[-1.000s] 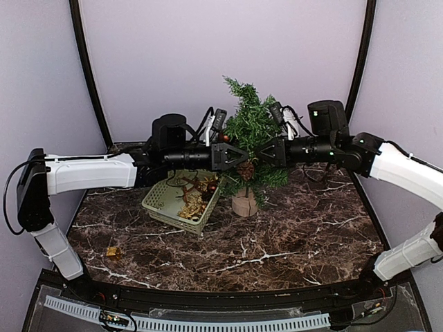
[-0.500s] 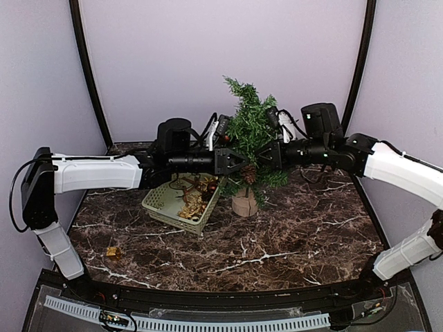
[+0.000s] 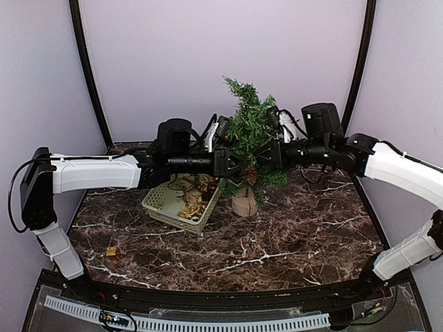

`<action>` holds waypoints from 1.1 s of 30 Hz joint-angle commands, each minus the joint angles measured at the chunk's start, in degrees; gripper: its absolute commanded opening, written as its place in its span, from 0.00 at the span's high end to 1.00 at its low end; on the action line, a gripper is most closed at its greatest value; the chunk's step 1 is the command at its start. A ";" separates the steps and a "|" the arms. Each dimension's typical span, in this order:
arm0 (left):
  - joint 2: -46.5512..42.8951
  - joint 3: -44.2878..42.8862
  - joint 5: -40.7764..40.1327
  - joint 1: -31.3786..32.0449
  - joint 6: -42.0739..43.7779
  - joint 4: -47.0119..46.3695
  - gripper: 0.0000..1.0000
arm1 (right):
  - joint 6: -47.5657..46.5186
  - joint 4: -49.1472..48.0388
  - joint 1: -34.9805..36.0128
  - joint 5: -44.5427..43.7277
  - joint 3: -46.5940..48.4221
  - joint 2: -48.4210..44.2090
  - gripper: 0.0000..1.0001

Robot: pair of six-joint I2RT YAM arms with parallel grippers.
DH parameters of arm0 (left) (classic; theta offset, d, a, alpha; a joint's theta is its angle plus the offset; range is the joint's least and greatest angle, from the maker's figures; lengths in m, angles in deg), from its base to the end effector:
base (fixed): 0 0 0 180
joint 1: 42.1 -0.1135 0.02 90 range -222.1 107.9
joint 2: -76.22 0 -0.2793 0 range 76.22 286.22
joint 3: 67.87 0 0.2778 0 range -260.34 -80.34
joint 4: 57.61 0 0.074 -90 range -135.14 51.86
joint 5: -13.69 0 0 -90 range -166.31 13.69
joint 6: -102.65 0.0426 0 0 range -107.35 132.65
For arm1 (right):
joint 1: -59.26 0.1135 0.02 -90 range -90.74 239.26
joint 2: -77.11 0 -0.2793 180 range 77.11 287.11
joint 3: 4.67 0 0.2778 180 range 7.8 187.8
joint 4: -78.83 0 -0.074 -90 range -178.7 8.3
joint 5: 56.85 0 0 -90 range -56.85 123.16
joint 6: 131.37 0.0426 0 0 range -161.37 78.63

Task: Decorate the small christmas tree
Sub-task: Hang the ornament pinecone on the branch.

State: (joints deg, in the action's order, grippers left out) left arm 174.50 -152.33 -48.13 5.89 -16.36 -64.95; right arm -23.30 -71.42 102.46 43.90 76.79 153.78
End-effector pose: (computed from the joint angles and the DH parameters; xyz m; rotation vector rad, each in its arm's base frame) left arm 0.2801 -0.3410 0.3109 0.7088 1.7437 -1.3816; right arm 0.2406 0.2368 0.3596 -0.5809 2.0261 0.8538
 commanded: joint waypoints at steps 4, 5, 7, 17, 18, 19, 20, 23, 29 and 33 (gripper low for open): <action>-8.51 1.78 -2.88 -0.44 2.75 1.81 0.65 | 0.33 -1.13 0.23 0.50 0.90 -4.15 0.69; -9.06 2.08 -3.60 -0.46 2.87 2.11 0.62 | 0.34 -1.03 0.20 0.29 0.93 -4.53 0.67; -10.84 3.15 -4.73 -0.48 3.10 2.55 0.59 | 0.39 -0.93 0.22 -0.13 0.67 -5.20 0.64; -18.96 8.62 -12.52 -0.67 3.75 6.45 0.42 | 1.18 -1.06 -0.16 -5.66 -0.67 -10.75 0.43; -20.49 9.19 -13.19 -0.80 3.21 6.69 0.39 | 1.53 -1.30 -0.50 -6.51 -1.09 -11.81 0.40; -21.24 10.47 -14.50 -0.80 2.84 6.84 0.37 | 1.91 -1.53 -0.87 -7.47 -1.54 -13.29 0.38; -22.73 11.13 -15.19 -0.92 2.04 7.06 0.35 | 2.38 -1.86 -1.37 -8.37 -2.32 -14.48 0.36; -25.69 14.22 -18.17 -1.41 0.03 8.44 0.29 | 4.91 -2.29 -4.58 -10.21 -4.52 -17.28 0.33; -26.58 20.02 -18.93 -4.43 -6.55 9.09 0.27 | 13.36 -7.11 -19.42 -5.93 -14.00 -19.78 0.32; -26.66 23.83 -20.72 -6.11 -10.04 7.27 0.28 | 19.01 -15.99 -26.63 0.59 -23.23 -18.50 0.33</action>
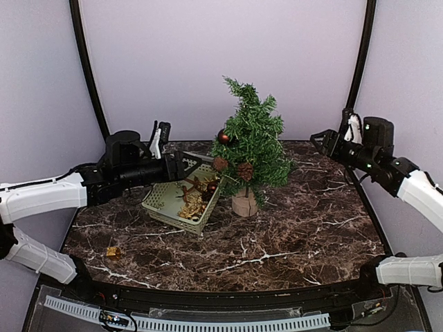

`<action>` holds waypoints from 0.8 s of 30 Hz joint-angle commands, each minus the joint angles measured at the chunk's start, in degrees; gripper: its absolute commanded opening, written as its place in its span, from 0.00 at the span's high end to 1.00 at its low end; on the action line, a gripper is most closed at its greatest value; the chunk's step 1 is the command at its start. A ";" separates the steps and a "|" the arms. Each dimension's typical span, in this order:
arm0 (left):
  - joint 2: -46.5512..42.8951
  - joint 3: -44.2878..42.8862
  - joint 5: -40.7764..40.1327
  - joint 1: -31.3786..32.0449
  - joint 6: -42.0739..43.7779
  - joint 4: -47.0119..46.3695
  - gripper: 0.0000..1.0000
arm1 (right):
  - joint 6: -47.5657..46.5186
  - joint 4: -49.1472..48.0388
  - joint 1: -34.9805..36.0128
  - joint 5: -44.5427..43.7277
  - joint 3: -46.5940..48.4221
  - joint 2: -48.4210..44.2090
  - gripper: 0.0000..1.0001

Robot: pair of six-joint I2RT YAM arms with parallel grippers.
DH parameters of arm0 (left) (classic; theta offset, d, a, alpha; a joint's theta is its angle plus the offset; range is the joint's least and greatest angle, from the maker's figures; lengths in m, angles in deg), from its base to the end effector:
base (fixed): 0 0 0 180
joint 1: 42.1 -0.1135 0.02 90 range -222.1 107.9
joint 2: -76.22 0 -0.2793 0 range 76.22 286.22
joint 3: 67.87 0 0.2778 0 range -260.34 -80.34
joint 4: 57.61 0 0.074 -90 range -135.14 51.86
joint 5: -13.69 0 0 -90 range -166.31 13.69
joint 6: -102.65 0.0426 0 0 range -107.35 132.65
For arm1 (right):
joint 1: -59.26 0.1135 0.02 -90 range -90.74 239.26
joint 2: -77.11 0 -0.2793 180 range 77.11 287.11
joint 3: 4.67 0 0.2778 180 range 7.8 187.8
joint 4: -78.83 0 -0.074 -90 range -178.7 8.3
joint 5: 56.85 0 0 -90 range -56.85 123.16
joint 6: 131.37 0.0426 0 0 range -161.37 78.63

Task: Decorate the small christmas tree
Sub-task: Hang the ornament pinecone on the branch, then adjust the Christmas tree at the center of the board.

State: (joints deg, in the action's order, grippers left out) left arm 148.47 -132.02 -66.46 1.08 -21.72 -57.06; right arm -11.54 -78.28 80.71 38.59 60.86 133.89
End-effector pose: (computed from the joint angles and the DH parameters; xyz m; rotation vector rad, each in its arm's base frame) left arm 0.2317 -0.2274 0.3229 0.2795 1.8394 -1.1232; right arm 0.2353 0.0968 0.3610 0.0678 1.8750 0.7126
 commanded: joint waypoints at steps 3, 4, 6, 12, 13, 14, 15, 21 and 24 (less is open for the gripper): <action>-0.45 6.01 -4.11 -2.09 -5.43 -0.91 0.27 | 9.43 -15.47 -5.21 7.43 -12.68 4.23 0.37; 0.02 6.43 -4.21 -2.58 -5.86 -1.02 0.28 | 10.18 -17.33 -5.26 8.18 -14.16 5.42 0.40; 0.93 7.55 -3.95 -3.07 -6.19 -1.76 0.30 | 11.62 -21.46 -5.19 9.84 -17.08 8.21 0.46; 4.54 8.43 -1.73 -3.29 -5.14 -4.31 0.38 | 14.94 -33.43 -4.91 14.26 -22.42 16.39 0.58; 5.24 8.37 -1.74 -3.28 -5.03 -4.41 0.39 | 15.18 -34.88 -4.59 14.55 -22.54 18.07 0.59; 5.61 8.32 -1.87 -3.39 -4.68 -4.55 0.39 | 15.25 -36.03 -4.34 14.82 -22.52 19.59 0.60; 6.39 8.21 -1.99 -3.46 -4.49 -4.58 0.40 | 15.38 -37.32 -4.06 15.16 -22.43 21.16 0.61; 9.60 8.20 -1.23 -5.41 -4.88 -5.21 0.41 | 16.23 -43.83 -1.12 17.09 -19.56 30.95 0.63; 10.53 8.76 -1.29 -6.28 -5.13 -5.06 0.41 | 17.00 -46.60 0.46 17.70 -17.50 35.82 0.65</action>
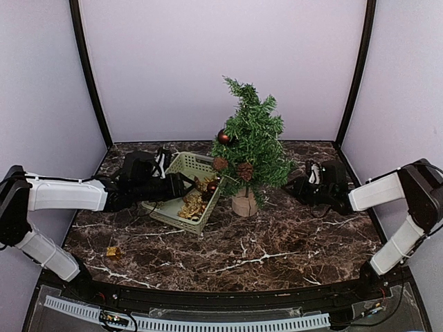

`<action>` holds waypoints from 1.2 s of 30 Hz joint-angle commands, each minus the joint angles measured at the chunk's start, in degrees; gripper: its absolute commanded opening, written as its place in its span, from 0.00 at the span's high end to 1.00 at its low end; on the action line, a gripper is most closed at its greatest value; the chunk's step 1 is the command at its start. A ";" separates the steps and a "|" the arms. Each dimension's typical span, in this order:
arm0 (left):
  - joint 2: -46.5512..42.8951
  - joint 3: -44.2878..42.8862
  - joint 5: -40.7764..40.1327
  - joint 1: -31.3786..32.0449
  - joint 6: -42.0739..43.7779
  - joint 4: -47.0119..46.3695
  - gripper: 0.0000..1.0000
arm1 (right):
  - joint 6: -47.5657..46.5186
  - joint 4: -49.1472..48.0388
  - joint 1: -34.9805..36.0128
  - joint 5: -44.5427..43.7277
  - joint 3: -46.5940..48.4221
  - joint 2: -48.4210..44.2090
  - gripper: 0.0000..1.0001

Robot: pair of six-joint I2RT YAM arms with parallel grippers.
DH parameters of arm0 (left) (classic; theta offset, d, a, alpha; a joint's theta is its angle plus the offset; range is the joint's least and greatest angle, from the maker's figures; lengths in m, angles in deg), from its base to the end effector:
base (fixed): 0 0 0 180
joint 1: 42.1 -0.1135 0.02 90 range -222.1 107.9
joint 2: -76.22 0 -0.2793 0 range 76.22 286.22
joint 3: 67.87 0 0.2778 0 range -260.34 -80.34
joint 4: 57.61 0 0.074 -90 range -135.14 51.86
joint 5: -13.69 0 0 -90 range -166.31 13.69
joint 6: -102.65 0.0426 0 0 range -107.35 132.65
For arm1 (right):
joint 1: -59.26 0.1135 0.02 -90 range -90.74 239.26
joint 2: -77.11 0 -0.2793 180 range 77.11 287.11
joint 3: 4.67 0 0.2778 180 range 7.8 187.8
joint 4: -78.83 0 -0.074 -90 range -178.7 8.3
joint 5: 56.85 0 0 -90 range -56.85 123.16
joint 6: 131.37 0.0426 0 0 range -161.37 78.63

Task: Decorate the small christmas tree
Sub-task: Adjust the Christmas tree at the center of the board.

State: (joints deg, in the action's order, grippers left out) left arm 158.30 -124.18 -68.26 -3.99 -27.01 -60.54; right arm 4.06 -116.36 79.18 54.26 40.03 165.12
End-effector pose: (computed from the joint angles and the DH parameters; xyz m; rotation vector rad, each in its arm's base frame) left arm 0.2629 -0.2138 0.2243 0.0700 2.1106 -0.9947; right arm 0.2888 0.1210 0.1485 0.2454 2.1940 1.0541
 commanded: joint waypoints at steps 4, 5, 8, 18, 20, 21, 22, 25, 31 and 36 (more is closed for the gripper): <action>1.42 2.48 1.33 -3.03 -0.58 -2.34 0.42 | 2.85 -11.97 3.53 3.01 5.58 10.53 0.66; 1.50 2.77 1.34 -3.63 -0.68 -2.35 0.41 | 3.02 -12.38 3.95 3.13 6.28 11.67 0.66; 2.33 3.96 1.86 -4.71 -0.84 -2.70 0.42 | 3.32 -13.17 5.01 3.84 8.07 14.78 0.66; 4.47 6.41 2.93 -8.10 -0.78 -3.38 0.42 | 4.04 -15.52 7.46 6.40 10.46 20.43 0.67; 4.26 6.80 2.64 -8.74 -0.57 -2.89 0.42 | 4.05 -15.66 8.01 6.89 10.72 21.12 0.68; 4.15 7.07 2.24 -9.10 -0.30 -2.49 0.42 | 4.05 -15.67 8.31 7.05 10.75 21.34 0.68; 3.81 7.12 2.02 -9.28 -0.14 -2.20 0.42 | 4.04 -15.75 8.56 7.17 10.75 21.47 0.68; 3.05 7.10 0.67 -9.92 1.10 -0.27 0.41 | 4.01 -15.76 9.18 7.61 10.75 21.81 0.69; 2.73 7.24 -0.70 -12.18 3.20 2.37 0.41 | 4.31 -16.15 11.05 8.26 10.86 22.55 0.70; 2.48 7.17 -2.19 -13.37 5.02 3.97 0.41 | 5.13 -16.94 12.42 8.16 10.51 22.97 0.71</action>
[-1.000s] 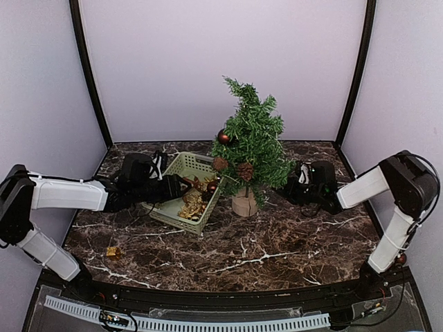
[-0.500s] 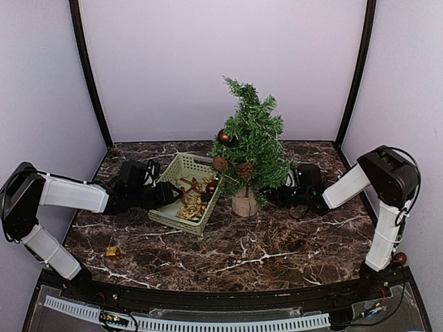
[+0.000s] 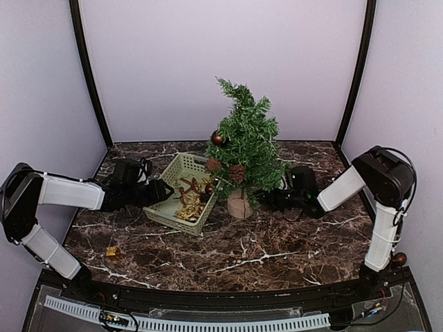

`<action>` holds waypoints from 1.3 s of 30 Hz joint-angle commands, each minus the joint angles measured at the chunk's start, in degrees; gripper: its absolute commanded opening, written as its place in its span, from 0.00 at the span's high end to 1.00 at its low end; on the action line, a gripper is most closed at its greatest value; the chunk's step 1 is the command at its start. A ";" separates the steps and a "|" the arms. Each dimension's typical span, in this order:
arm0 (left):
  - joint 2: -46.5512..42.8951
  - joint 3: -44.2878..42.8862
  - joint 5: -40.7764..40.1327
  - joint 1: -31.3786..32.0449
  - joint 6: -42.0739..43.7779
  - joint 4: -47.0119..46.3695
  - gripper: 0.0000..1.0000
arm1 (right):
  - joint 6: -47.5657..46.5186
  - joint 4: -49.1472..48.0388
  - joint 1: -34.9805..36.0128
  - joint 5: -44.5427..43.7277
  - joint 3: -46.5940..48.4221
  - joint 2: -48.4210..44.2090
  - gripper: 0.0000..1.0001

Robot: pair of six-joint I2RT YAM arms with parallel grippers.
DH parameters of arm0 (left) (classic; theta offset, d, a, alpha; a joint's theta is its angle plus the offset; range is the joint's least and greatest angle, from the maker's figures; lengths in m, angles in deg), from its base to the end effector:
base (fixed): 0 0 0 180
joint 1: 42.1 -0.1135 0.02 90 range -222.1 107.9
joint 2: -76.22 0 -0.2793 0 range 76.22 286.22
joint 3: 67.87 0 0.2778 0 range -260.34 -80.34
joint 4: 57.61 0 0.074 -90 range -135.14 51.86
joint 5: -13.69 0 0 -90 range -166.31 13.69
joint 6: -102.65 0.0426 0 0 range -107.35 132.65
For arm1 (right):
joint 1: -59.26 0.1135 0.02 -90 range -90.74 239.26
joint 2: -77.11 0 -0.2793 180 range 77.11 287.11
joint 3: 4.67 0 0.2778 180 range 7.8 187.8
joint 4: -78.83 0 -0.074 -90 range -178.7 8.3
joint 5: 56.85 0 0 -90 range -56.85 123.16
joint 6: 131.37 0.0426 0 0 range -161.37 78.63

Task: Decorate the small christmas tree
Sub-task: Adjust the Christmas tree at the center of the board.

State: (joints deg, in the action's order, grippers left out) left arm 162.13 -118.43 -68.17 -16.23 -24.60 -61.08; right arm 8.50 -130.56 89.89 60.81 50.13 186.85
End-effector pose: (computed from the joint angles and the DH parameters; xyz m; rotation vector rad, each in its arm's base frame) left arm 0.2901 -0.1474 0.1700 -0.1331 2.2238 -0.7824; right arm 0.3124 0.2079 0.1008 0.0313 2.2462 1.3212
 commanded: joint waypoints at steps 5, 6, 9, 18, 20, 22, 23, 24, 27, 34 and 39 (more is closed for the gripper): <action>-1.78 0.78 -4.48 -1.89 4.85 6.27 0.41 | 1.98 -3.97 2.83 1.26 -0.25 1.20 0.71; -1.79 0.46 -5.54 -2.12 5.69 6.91 0.41 | 2.17 -4.27 3.05 1.26 -0.43 1.19 0.71; -1.21 0.01 -6.90 -3.38 7.12 7.79 0.40 | 2.42 -4.45 4.05 1.13 -0.41 1.29 0.71; -0.83 -4.43 -11.69 -5.29 12.24 10.61 0.40 | 3.48 -5.62 5.13 -0.86 -2.29 -0.69 0.68; -2.16 -5.38 -9.74 -5.30 13.71 9.72 0.38 | 2.96 -4.48 5.07 -1.99 -2.97 -2.42 0.64; -3.48 -6.02 -4.52 -5.30 15.09 7.88 0.36 | 2.21 -2.97 4.97 -3.26 -3.64 -4.28 0.60; -3.83 -6.16 -1.68 -5.19 15.32 6.83 0.36 | 1.84 -2.15 4.77 -3.97 -3.96 -5.27 0.59; -4.33 -6.44 -0.25 -5.07 15.26 6.29 0.36 | 1.67 -1.53 4.60 -4.53 -4.38 -6.31 0.58; -3.63 -7.49 5.81 -3.99 14.14 4.54 0.42 | 1.11 -0.13 3.61 -5.93 -5.81 -9.31 0.57; 4.96 -10.99 11.47 -2.76 10.65 4.50 0.55 | -1.09 5.08 0.72 -8.46 -8.27 -17.22 0.57; 9.22 -12.96 9.31 -2.75 8.18 6.34 0.60 | -3.46 11.22 -1.18 -10.91 -8.90 -24.08 0.57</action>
State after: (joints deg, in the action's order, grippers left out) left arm 169.65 -129.51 -59.01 -19.05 -14.00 -56.14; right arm 7.82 -123.48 89.94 52.75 41.89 167.33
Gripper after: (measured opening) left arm 0.414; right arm 0.433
